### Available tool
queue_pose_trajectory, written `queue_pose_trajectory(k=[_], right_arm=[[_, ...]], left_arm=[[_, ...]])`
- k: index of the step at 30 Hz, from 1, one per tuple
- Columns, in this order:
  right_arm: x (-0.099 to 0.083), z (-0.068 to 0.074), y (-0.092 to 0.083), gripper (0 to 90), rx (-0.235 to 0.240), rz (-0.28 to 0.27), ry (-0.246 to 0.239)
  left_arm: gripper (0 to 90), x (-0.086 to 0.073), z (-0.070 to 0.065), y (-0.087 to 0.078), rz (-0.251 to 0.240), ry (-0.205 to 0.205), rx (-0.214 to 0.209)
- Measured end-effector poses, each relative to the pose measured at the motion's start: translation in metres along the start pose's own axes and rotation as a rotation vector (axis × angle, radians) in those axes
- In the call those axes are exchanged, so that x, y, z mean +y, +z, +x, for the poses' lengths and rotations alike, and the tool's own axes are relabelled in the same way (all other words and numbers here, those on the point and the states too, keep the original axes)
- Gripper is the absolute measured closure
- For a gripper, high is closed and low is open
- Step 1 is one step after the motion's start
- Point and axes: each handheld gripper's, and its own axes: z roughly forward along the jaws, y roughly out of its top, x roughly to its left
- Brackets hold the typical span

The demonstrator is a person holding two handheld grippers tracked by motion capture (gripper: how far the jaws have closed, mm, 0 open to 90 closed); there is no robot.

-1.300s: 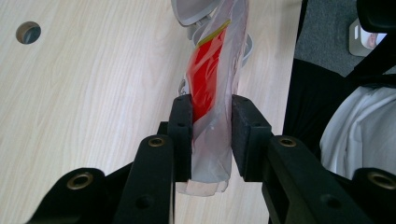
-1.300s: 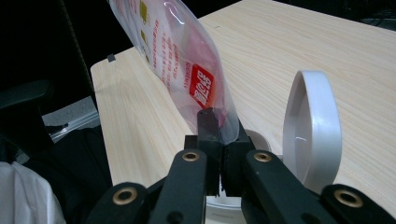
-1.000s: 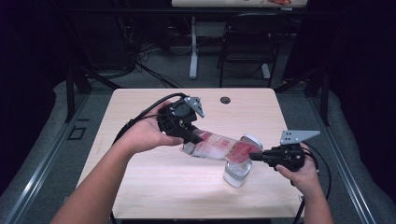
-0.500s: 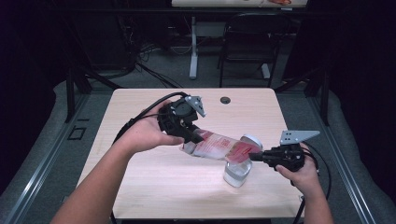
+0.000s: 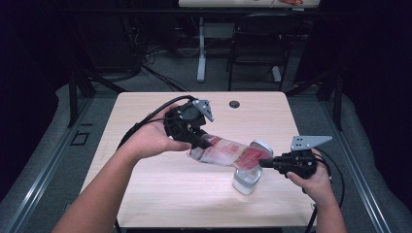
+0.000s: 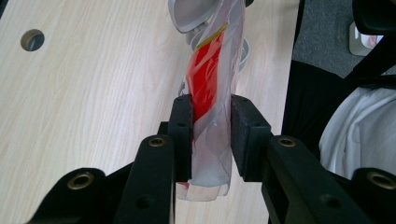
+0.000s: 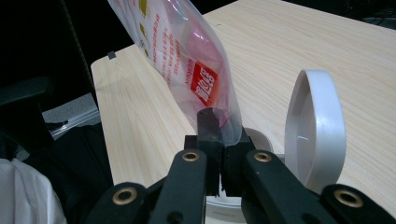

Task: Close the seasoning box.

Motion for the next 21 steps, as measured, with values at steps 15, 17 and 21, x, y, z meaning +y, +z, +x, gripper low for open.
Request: queue_pose_trajectory(k=[15,17,21], right_arm=[[0.0,0.0,-0.0002,88.8,0.0,0.001,-0.001],[0.0001,0.0002,0.0002,88.8,0.0,0.002,-0.001],[0.0003,0.0006,0.0011,88.7,0.0,0.004,-0.002]], left_arm=[[71.9,0.0011,-0.0003,-0.0002,0.0,0.0,0.001],[72.0,0.0014,-0.0007,-0.0009,0.001,0.001,0.002],[72.0,0.002,-0.0011,-0.0022,0.001,0.003,0.005]])
